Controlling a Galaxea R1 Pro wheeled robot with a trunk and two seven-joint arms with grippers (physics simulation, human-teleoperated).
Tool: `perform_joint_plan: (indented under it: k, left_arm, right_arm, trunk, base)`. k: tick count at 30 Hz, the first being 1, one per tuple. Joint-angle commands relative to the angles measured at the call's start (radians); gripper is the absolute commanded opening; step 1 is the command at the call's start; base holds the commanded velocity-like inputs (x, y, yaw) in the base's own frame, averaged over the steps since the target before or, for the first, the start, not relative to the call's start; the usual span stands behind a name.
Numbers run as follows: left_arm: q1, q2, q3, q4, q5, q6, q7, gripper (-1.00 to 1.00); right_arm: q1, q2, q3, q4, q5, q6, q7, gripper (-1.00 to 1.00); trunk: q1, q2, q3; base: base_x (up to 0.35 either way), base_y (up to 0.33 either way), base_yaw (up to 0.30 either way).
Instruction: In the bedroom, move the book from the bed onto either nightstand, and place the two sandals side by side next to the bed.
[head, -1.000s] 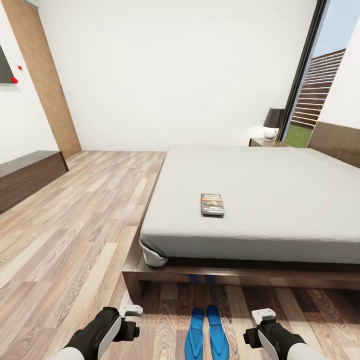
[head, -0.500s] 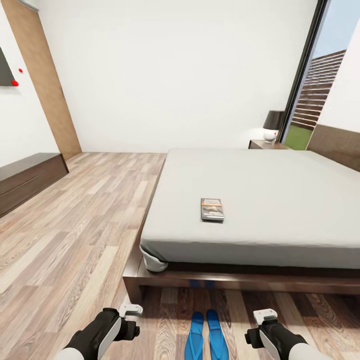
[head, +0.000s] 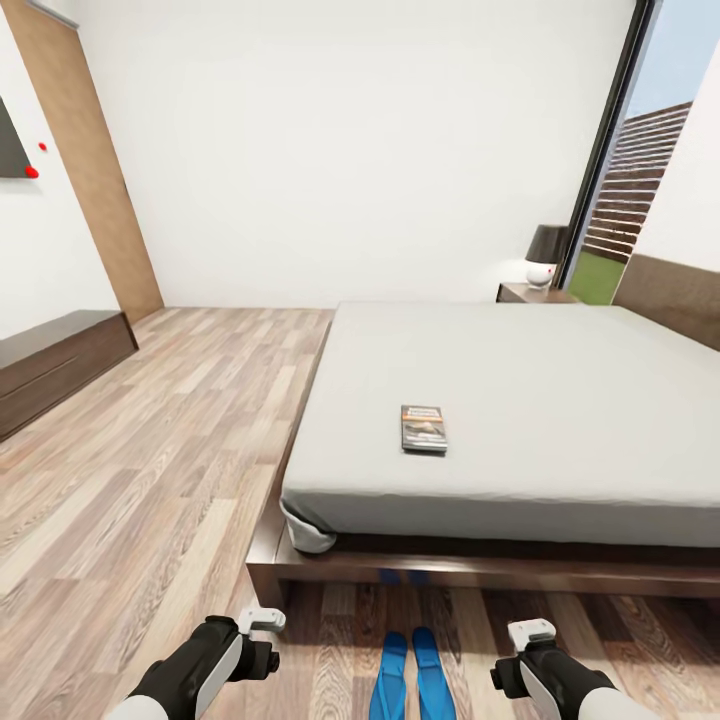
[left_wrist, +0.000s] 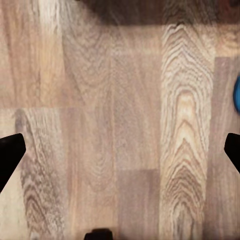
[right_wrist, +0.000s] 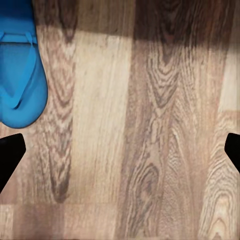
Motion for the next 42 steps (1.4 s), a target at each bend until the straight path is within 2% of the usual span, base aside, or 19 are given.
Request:
perform_joint_plan:
  k: [1,42]
  left_arm:
    - [0.000,0.001,-0.005,-0.002,0.008,0.004,0.005,1.00]
    - [0.000,-0.001,-0.005,-0.002,0.008,-0.024,0.003,1.00]
  right_arm:
    - [0.000,0.000,0.008,-0.002,0.000,0.007,-0.002,1.00]
    - [0.003,0.005,0.011,-0.004,0.002,0.004,-0.001,1.00]
  trunk:
    - [-0.004,0.007,0.002]
    - [-0.161,0.294,0.131]
  base:
    - [0.000,0.000,0.000]
    - [0.000,0.000,0.000]
